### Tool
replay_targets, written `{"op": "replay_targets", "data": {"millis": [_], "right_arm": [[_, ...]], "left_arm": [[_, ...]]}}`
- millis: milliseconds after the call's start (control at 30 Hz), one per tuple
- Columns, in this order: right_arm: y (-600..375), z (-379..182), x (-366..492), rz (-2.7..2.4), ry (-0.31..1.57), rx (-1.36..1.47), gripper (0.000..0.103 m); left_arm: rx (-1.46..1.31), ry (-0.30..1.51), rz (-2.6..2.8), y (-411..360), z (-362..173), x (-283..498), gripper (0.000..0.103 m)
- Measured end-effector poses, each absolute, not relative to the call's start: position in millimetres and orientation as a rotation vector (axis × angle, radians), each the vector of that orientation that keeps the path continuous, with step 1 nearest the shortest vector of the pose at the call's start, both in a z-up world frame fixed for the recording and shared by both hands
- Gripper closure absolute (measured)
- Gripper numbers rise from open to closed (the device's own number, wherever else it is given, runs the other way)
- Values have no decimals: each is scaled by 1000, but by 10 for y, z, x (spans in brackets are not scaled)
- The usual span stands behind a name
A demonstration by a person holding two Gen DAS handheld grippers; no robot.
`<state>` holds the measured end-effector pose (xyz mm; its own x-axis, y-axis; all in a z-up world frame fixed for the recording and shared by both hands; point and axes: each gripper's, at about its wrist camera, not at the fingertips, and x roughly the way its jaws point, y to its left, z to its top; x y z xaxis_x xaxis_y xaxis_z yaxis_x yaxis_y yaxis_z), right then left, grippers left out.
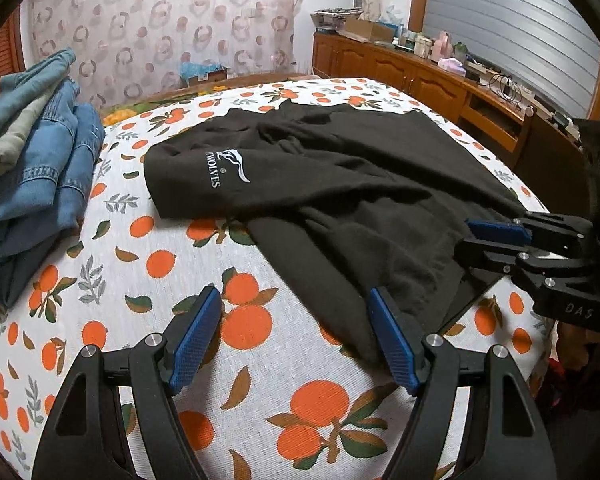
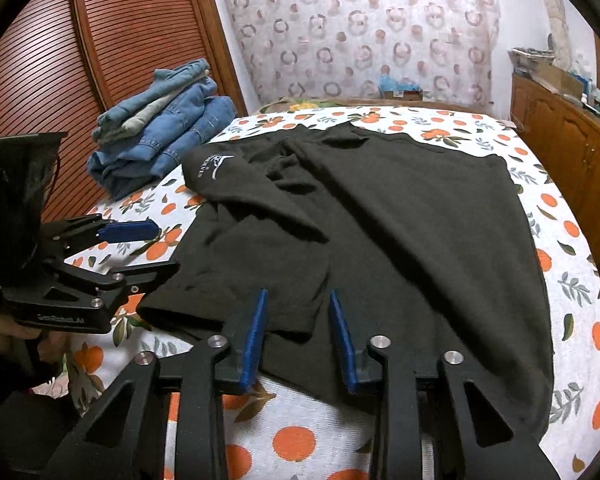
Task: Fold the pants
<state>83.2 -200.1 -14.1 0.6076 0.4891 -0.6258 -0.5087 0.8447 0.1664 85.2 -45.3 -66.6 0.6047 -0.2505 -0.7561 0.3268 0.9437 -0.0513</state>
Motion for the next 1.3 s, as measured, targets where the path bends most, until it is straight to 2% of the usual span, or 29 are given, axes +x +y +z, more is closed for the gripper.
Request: {"op": "replay_targets", "data": {"millis": [100,200,667,1300], "right_arm": [[-1967,-108,773,586,702,-45,91],[-1973,-64,719,591,667,-52,97],[-2411,391,268,508,488,-64,98],[-2810,374,-205,410,524,-20,98]], "left_arm": [[88,844,-334,-448,-631,832,27],[78,820,-336,-433,-565,819,26],[74,765,-360,-562,-361,859,26],[87,747,-383,-719,-274,871,26]]}}
